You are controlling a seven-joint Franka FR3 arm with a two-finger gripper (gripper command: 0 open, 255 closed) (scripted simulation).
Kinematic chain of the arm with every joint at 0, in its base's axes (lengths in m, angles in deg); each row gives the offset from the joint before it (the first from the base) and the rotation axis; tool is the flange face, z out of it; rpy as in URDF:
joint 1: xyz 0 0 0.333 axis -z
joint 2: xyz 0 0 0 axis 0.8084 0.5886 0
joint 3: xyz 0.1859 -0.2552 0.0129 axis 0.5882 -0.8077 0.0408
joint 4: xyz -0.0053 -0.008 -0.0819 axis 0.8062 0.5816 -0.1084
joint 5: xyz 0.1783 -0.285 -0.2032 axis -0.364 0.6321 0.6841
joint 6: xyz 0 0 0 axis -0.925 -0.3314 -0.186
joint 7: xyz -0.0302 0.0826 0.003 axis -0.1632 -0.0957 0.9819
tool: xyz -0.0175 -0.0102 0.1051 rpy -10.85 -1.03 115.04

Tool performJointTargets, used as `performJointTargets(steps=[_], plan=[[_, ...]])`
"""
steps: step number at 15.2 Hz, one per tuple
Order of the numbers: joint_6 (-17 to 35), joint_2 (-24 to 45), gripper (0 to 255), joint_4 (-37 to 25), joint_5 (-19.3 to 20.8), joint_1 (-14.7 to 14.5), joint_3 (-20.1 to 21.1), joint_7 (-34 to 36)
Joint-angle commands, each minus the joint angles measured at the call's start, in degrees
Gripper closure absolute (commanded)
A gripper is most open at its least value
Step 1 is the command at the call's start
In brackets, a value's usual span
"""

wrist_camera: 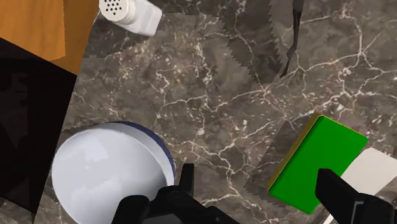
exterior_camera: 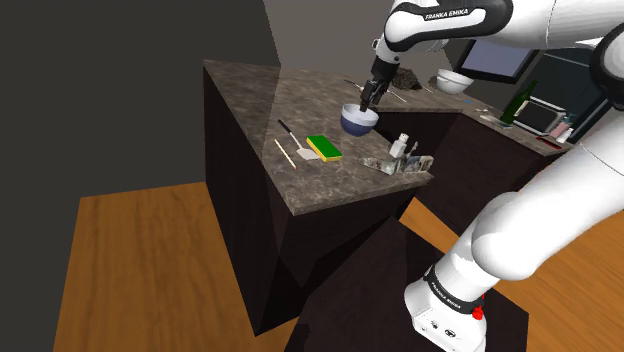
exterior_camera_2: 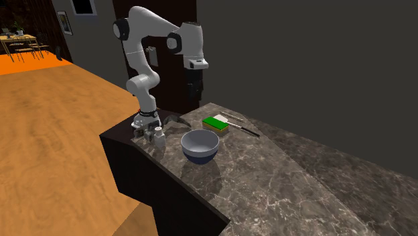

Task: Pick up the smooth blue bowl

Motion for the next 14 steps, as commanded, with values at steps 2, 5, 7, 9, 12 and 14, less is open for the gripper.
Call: performJointTargets(steps=[2, 5, 7, 9, 12, 14], plan=[[1.5, 7.1, 0, -4.9, -1.5, 0.5, -1.7, -3.9], [2.4, 14.0, 0, -10.2, -3.3, 1.5, -2.7, -7.5], [2.7, 18.8, 0, -14.1, -4.7, 2.4, -3.1, -9.8], [2.7, 23.4, 0, -18.3, -6.0, 3.5, -3.3, -11.9], [4.8, 24.0, 0, -16.7, -6.1, 3.6, -3.1, -11.9], [6.2, 24.4, 0, -15.7, -6.3, 3.6, -3.1, -11.8]])
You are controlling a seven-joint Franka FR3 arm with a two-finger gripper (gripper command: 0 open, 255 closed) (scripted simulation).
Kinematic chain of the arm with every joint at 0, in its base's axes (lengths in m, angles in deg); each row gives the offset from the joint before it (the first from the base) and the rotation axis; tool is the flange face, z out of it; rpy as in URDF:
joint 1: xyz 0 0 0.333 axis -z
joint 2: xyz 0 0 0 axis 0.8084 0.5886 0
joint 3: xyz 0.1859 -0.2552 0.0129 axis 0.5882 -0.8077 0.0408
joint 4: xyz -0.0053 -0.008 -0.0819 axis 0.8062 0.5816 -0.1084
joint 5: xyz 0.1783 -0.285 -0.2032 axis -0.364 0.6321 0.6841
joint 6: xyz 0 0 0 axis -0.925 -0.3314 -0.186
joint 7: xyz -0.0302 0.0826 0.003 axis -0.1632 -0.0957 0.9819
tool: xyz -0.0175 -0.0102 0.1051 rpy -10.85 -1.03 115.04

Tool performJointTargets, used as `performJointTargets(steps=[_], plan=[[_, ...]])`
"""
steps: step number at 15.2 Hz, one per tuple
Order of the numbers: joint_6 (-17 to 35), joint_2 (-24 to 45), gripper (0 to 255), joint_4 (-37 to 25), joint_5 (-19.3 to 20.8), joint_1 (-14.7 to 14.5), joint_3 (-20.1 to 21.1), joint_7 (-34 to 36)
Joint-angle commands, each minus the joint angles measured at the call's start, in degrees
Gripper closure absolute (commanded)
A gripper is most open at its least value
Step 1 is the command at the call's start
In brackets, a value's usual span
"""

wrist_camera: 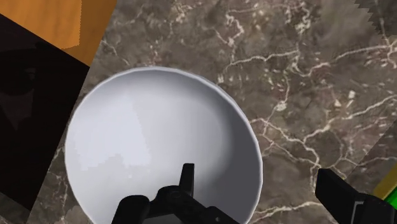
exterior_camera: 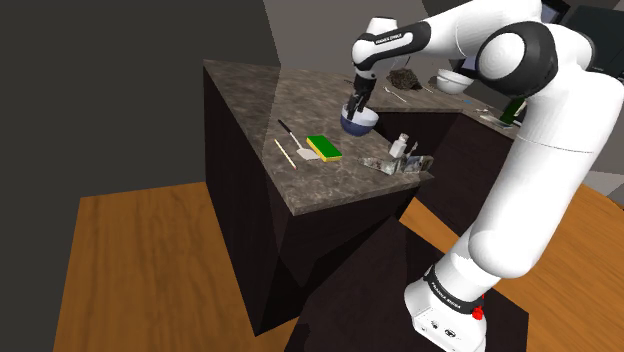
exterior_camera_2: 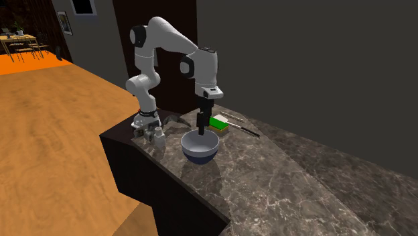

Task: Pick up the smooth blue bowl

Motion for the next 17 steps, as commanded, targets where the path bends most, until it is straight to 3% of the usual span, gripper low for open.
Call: performJointTargets(steps=[1, 5, 6, 17], plan=[[1.5, 0.5, 0, 1.0, -0.2, 0.1, 0.0, -0.1], [2.6, 0.9, 0, 1.7, -0.3, 0.1, 0.1, -0.1], [2.6, 0.9, 255, 1.6, -0.3, 0.1, 0.1, -0.1], [1.2, 0.4, 255, 0.8, -0.1, 0.1, 0.0, -0.1]])
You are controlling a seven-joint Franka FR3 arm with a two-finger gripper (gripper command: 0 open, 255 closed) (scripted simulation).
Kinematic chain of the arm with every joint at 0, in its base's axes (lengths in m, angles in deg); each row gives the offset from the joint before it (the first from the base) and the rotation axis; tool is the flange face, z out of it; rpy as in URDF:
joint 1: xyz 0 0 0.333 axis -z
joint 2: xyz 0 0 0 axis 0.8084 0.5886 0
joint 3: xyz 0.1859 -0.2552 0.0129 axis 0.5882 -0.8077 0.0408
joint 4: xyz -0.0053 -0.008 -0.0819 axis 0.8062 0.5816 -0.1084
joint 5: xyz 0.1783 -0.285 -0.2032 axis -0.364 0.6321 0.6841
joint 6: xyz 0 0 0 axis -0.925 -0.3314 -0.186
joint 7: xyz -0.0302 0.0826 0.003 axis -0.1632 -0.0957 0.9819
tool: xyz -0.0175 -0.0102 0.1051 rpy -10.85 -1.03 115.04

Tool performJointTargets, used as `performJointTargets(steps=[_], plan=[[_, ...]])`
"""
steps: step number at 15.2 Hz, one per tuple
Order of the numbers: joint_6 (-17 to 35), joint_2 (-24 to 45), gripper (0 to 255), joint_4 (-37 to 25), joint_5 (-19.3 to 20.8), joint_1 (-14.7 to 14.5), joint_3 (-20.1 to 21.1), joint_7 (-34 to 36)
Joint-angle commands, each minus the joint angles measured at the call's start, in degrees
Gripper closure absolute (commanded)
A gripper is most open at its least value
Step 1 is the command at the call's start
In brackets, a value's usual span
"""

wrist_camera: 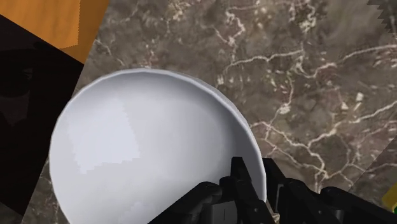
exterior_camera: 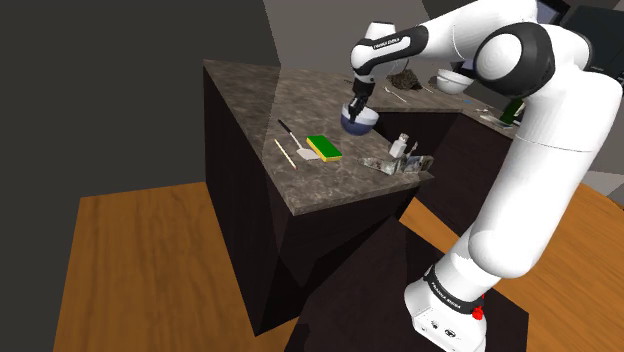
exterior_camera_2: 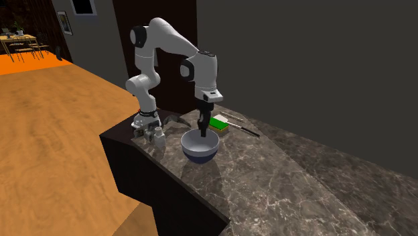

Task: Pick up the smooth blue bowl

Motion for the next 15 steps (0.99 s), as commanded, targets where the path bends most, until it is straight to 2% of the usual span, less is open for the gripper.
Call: performJointTargets(steps=[1, 13, 15], plan=[[-1.3, -0.4, 255, -1.0, 0.1, -0.1, 0.0, 0.0], [-10.0, -2.3, 255, -7.8, 0.7, -0.2, -0.3, -0.3], [-10.1, -2.3, 255, -7.9, 0.7, -0.2, -0.3, -0.3]])
